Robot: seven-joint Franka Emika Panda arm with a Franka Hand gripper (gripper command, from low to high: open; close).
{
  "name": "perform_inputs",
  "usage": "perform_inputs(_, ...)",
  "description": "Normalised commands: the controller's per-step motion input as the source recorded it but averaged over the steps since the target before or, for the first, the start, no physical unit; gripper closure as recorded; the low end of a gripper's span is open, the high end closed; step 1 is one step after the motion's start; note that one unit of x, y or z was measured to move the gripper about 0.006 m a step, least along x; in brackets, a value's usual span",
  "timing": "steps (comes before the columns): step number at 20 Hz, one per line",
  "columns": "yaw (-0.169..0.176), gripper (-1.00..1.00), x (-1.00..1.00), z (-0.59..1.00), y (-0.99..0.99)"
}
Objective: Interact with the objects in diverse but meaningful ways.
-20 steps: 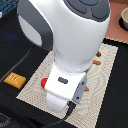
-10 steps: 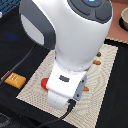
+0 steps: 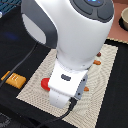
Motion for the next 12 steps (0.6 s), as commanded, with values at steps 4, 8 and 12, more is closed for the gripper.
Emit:
perform_inputs(4,0.074,-1.00,-0.82,0.30,0.52)
perform_inputs(8,0.150,-1.00,-0.43,0.44,0.62)
perform_inputs(12,0.161,-1.00,-0.22,0.49,0.65)
